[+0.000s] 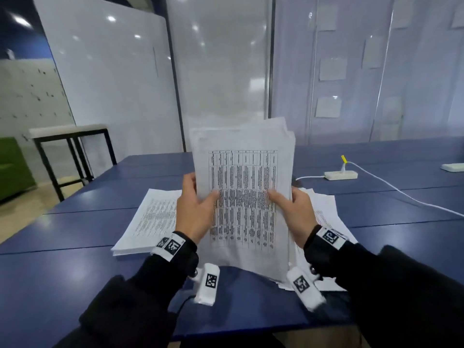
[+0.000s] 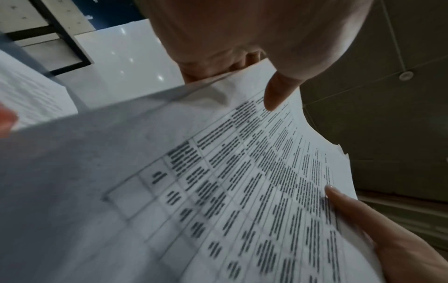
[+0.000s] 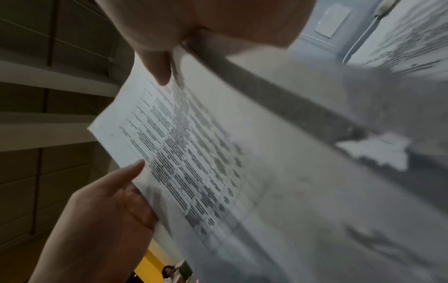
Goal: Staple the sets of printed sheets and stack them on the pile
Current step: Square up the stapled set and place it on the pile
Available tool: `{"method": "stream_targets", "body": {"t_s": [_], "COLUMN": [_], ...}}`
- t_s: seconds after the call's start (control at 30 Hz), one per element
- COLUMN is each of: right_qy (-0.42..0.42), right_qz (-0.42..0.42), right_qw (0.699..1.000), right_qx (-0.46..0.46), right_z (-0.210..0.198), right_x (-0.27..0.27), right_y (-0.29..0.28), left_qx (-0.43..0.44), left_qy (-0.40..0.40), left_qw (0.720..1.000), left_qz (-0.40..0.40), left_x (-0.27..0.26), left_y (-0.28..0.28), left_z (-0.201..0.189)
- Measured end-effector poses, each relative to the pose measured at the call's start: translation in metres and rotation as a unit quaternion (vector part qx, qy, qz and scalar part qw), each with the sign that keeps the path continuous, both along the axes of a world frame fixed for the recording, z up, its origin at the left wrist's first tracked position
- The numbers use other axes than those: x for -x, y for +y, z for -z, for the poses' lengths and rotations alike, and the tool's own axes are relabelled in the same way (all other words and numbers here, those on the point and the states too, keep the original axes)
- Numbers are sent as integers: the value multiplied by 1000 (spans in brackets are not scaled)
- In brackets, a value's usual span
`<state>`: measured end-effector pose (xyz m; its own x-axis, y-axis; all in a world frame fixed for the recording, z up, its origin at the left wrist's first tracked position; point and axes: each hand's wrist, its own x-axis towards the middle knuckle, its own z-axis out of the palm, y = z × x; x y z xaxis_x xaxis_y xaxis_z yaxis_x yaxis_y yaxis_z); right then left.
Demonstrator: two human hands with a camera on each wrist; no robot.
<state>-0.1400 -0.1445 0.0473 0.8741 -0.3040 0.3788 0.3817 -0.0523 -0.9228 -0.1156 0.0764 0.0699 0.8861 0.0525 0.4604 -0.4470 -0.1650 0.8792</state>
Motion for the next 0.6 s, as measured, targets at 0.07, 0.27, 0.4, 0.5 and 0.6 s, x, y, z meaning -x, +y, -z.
{"method": "stream_targets", "body": {"t_s": [0.07,0.27,0.4,0.5,0.6], "right_qy": [-35,-49,-30,-54,-85], "right_qz": [14,-19,-13,-1,12], "right_qw": [999,999,999,999,996], "right_qx": [-4,-9,-3,-7,-3], "right_z": [-22,-51,-34,-49,-79], "right_x": [-4,-6,3,-2,-12], "right_y": [3,4,5,9,11], "left_qx": [0,17,18,14,27], "left_qy": [-20,-67,-50,-54,-81], "left_qw": [1000,997,999,998,996], "left_qz": [-7,-14,-4,-4,6], "left_x": [-2,-2,3,1,1], "left_y": [0,6,12,9,2], "left_z": [-18,-47,-25,-41,-70]}}
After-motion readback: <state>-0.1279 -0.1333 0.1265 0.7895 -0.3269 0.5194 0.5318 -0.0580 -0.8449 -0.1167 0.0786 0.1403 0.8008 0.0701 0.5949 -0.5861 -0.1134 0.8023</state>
